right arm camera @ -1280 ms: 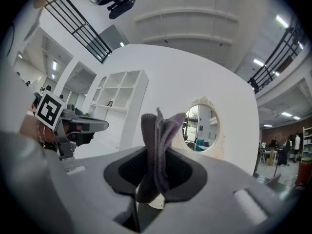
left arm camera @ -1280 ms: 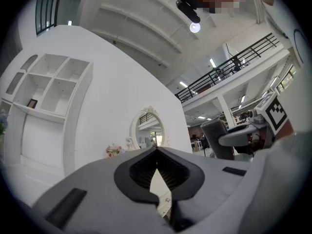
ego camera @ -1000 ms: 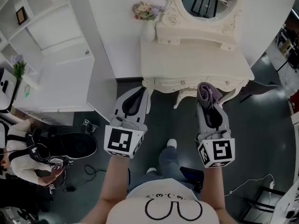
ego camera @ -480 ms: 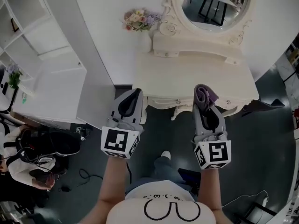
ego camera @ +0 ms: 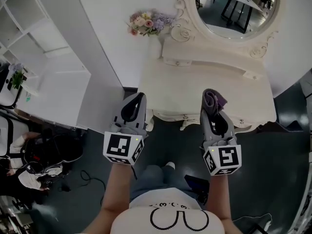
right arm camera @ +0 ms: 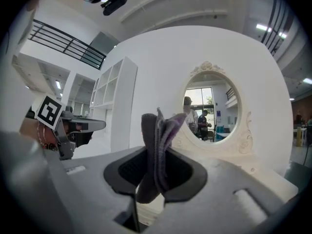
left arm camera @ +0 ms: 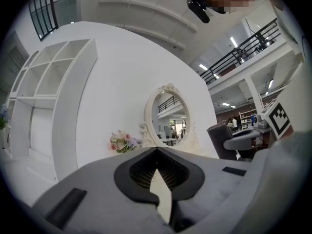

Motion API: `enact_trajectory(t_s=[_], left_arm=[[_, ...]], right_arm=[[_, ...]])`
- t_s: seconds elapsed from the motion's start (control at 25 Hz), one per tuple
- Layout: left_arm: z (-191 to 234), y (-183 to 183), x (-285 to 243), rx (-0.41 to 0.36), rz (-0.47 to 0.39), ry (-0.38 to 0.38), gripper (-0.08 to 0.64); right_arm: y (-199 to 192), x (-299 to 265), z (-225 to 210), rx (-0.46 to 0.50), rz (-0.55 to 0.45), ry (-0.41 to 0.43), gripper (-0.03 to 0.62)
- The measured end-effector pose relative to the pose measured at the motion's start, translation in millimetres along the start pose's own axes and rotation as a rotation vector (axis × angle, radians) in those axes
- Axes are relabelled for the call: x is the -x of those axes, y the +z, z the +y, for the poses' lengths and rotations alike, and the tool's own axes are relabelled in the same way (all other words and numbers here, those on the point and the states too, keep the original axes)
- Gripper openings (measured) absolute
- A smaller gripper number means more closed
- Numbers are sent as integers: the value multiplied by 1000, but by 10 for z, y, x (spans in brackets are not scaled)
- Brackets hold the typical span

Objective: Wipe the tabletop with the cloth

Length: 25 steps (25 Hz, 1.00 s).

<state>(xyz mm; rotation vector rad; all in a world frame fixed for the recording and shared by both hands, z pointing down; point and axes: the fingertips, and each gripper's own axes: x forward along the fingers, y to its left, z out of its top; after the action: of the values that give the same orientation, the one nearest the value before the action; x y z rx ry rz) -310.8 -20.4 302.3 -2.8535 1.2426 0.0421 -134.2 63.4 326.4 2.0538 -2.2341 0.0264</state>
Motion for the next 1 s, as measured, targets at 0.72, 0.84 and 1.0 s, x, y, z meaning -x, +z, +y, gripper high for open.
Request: enact_trajectory(t_s=[0.72, 0.84, 1.0], left_arm=[[993, -437, -791, 48, 78, 51, -3], [1275, -499, -986, 54, 84, 56, -3], [1648, -610, -1224, 77, 102, 71, -3]], right_arm=[[-322, -1561, 386, 3, 137, 152, 91], [-299, -1989, 493, 20, 149, 200, 91], [-393, -2523, 671, 11, 249, 305, 91]])
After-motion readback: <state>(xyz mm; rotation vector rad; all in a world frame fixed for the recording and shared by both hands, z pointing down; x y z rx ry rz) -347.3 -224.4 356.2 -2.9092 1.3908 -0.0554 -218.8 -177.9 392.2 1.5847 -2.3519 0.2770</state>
